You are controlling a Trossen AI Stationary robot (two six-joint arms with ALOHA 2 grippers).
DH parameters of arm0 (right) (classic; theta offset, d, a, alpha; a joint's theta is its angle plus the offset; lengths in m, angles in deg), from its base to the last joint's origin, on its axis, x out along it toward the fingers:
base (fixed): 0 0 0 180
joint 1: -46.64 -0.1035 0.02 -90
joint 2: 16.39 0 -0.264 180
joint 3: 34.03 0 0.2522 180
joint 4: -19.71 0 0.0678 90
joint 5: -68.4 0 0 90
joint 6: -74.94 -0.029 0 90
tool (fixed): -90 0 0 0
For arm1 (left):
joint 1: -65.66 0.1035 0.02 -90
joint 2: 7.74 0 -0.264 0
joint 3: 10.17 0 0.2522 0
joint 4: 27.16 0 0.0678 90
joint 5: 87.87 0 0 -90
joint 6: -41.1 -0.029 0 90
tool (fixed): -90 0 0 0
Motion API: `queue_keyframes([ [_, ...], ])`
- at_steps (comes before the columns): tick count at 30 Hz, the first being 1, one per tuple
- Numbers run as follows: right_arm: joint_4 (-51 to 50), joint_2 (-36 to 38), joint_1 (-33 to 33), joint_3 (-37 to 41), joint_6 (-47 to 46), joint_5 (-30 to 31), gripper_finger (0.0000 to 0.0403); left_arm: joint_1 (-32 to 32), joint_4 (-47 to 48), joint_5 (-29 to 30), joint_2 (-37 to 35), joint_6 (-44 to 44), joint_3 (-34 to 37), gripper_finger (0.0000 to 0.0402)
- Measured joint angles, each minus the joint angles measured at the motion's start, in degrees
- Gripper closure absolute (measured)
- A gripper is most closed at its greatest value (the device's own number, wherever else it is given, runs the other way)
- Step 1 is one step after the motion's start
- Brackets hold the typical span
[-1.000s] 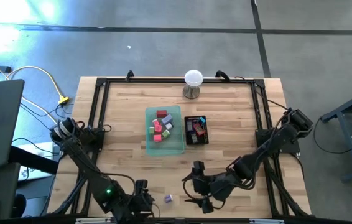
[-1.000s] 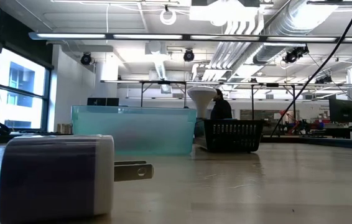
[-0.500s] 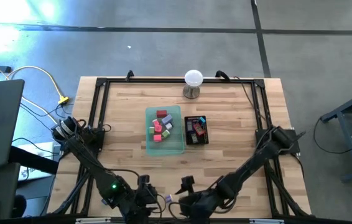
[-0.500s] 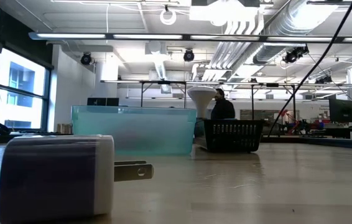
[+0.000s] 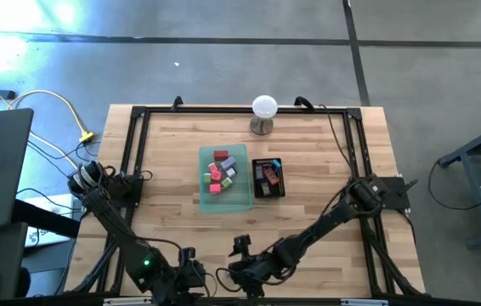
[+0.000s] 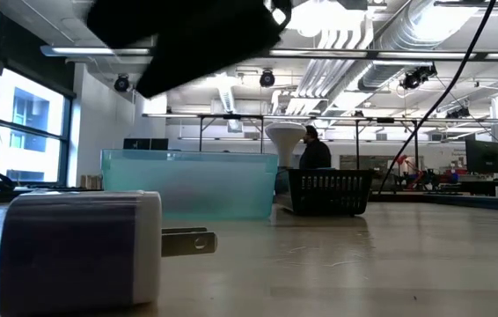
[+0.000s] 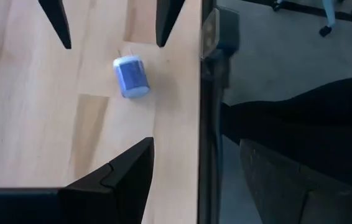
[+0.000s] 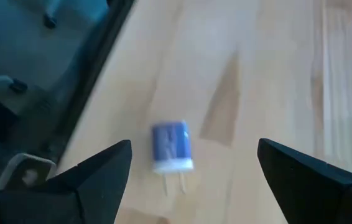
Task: Pick & Place Office items
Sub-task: Put the violet charger adapter into the blue bin
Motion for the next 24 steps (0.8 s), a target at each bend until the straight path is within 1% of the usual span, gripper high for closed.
queue_keyframes([
  [3,2.75,-0.51,-0.04,-0.09,1.34,-1.16,0.0066,-0.93,-0.29,0.04,-0.02,-0.02,0.0,0.0172],
  [8,2.7,-1.19,-0.11,-0.06,2.28,-2.66,0.0066,-2.1,-0.31,0.53,-0.04,-0.66,0.0,0.0172],
  [11,2.72,-2.22,-0.32,0.0,2.86,-3.18,0.0066,-2.82,-0.39,2.17,-0.07,-0.68,0.0,0.0172],
  [16,4.08,-3.47,-0.01,-0.02,2.36,-3.44,0.0066,-4.15,-0.5,4.4,-0.09,-0.7,0.0,0.0172],
  [22,2.5,-3.51,0.91,-0.02,1.06,-3.52,0.0066,-4.68,-0.87,4.66,-0.09,-0.61,0.0,0.0172],
  [24,2.12,-3.51,1.44,-0.02,-0.3,-4.81,0.0066,-4.68,-0.93,4.73,-0.09,-0.38,0.0,0.0172],
])
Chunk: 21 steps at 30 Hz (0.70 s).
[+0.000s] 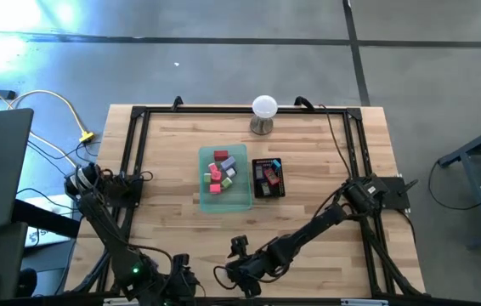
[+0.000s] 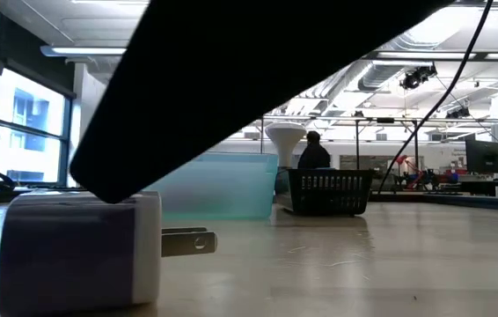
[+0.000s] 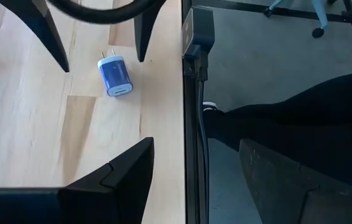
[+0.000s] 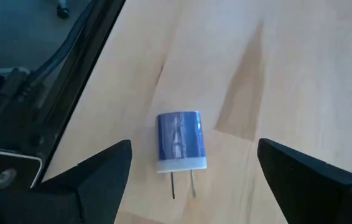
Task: Pick & Place Office items
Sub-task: Put the violet charger adapter into the blue bin
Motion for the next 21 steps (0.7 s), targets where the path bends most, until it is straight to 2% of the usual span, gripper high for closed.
queue_keyframes([
  [5,-0.93,0.0,0.29,0.0,-0.63,-3.09,0.0073,0.02,0.03,0.01,0.0,0.11,0.0,0.0172],
  [13,-1.27,0.0,0.07,0.0,-0.63,-2.91,0.0107,0.02,0.03,0.06,0.0,-0.3,0.0,0.0172],
  [21,1.06,-3.33,0.54,0.09,-0.22,-5.17,0.0112,-0.11,0.05,2.05,0.0,-0.02,0.0,0.0172],
])
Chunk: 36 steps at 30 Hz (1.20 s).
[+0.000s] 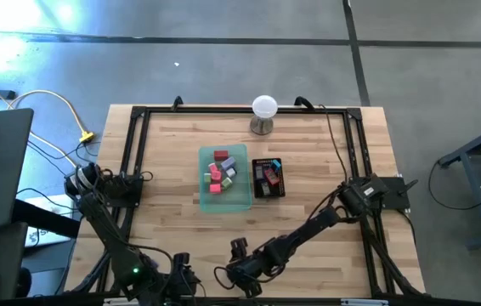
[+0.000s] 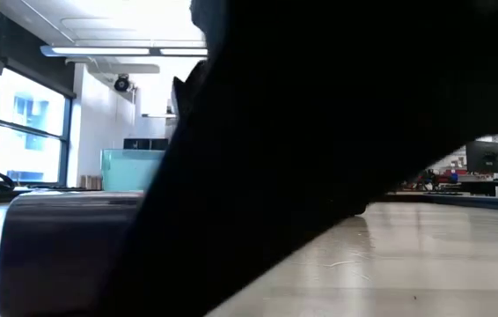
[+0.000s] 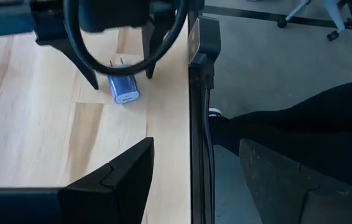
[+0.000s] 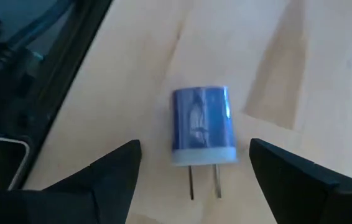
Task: Pick & Place Office items
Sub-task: Put the violet charger adapter into the blue bin
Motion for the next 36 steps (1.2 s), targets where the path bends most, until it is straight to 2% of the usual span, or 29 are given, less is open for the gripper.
queue_keyframes([
  [7,1.14,-1.1,0.34,-0.24,-0.85,-1.11,0.0113,-0.13,0.01,0.49,0.0,-0.04,0.0,0.0172],
  [11,1.17,-1.15,0.38,-0.22,-0.46,-0.88,0.013,-0.09,0.02,0.66,0.0,-0.28,0.0,0.0172],
  [16,1.6,-1.24,0.38,-0.17,-0.26,-0.96,0.0179,-0.16,0.02,0.61,0.0,-0.3,0.0,0.0172],
  [23,2.23,-1.19,0.45,-0.11,0.53,-2.42,0.0281,-0.16,0.01,0.87,0.0,0.41,0.0,0.0172],
  [28,1.36,-0.85,0.44,-0.07,1.43,-0.7,0.0283,-0.16,0.02,0.9,0.02,0.06,0.0,0.0172],
  [31,-1.52,0.27,0.3,0.01,1.75,2.91,0.0283,-0.16,0.02,1.54,0.02,-2.34,0.0,0.0172],
  [36,-3.87,3.2,0.49,0.15,1.53,9.55,0.0283,-0.16,0.0,7.35,0.04,-11.54,0.77,0.0172],
])
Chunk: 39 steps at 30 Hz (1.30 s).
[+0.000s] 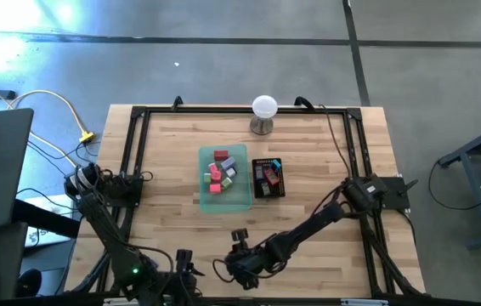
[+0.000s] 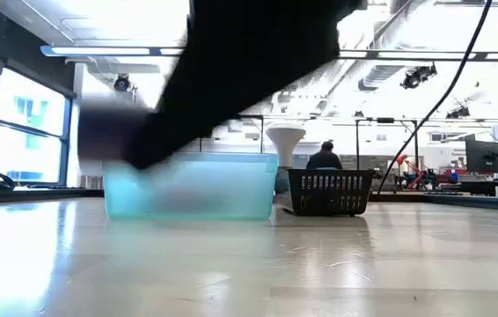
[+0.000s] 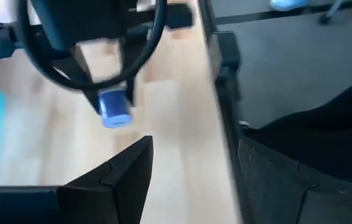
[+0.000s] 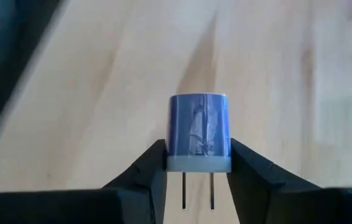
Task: Pick & Place Office items
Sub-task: Put the violet charger adapter into the blue bin
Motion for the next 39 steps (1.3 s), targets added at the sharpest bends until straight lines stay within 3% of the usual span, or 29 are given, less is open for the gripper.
queue_keyframes([
  [13,-1.49,4.93,0.72,-0.17,-0.38,-0.79,0.0283,2.66,0.09,10.02,0.04,-26.91,4.44,0.0172],
  [21,-3.1,5.52,3.44,-0.17,0.09,-4.93,0.0283,6.6,0.25,8.6,0.04,-35.06,4.47,0.0172],
  [26,-2.89,5.52,4.92,-0.2,-0.52,-7.69,0.028,6.7,0.79,6.04,0.04,-49.13,4.53,0.0172],
  [39,0.31,6.8,5.57,-0.2,-0.31,-10.08,0.0279,5.59,0.73,17.23,0.04,-57.58,5.27,0.0172],
])
